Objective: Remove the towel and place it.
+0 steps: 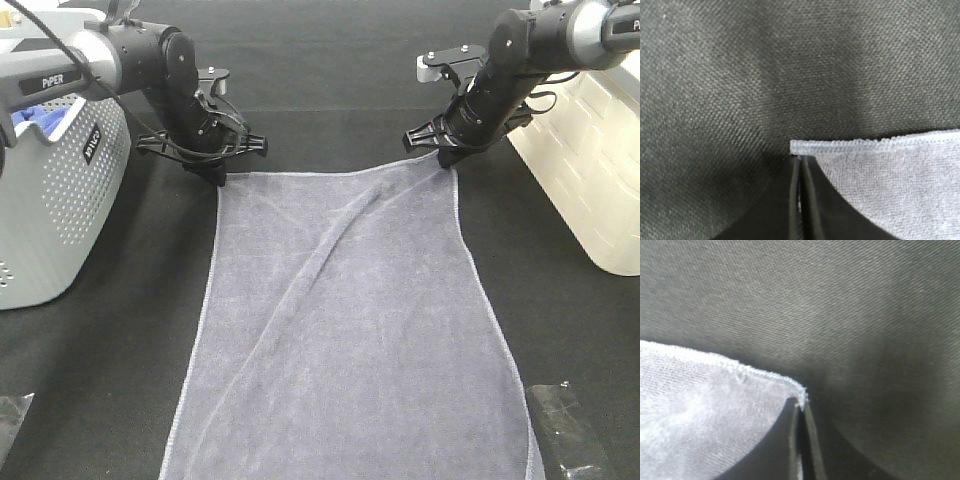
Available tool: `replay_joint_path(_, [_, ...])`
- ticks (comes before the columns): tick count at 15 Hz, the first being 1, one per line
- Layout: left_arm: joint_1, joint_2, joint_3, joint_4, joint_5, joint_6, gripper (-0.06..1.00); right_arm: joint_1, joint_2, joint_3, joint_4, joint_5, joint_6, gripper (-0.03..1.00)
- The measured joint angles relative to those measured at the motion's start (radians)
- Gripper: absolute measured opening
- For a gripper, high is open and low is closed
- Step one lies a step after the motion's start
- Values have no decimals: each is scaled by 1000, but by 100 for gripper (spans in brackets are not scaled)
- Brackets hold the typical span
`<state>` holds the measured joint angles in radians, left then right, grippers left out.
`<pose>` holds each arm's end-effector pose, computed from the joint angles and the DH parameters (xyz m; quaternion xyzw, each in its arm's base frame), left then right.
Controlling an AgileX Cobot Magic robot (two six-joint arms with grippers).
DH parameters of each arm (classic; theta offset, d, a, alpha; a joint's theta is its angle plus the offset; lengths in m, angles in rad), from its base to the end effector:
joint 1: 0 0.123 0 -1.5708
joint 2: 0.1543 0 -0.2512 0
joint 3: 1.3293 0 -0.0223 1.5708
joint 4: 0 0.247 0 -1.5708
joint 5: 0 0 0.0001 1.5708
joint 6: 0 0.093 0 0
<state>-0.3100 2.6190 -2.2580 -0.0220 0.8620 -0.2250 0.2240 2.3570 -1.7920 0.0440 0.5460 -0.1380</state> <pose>0.4922 -0.1593 0.0838 0.0363 0.9757 -0.0664 0.2055 0.4683 0.1089 0.0978 -0.1585 0.9496 0.0277 0.2691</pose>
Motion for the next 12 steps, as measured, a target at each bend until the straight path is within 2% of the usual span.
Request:
replay_joint_path(2, [0, 5, -53, 6, 30, 4, 0, 0, -2, -10, -9, -29, 0, 0])
replay_joint_path(3, [-6, 8, -86, 9, -42, 4, 0, -2, -2, -27, -9, -52, 1, 0])
replay_joint_path(5, [-20, 1, -139, 53, -121, 4, 0, -2, -2, -72, -12, -101, 1, 0])
replay_joint_path(9, [-16, 1, -148, 142, -286, -24, 0, -10, -2, -131, -53, -244, 1, 0])
replay_joint_path(12, [3, 11, -149, 185, -448, -68, 0, -57, 11, -147, -52, -336, 1, 0])
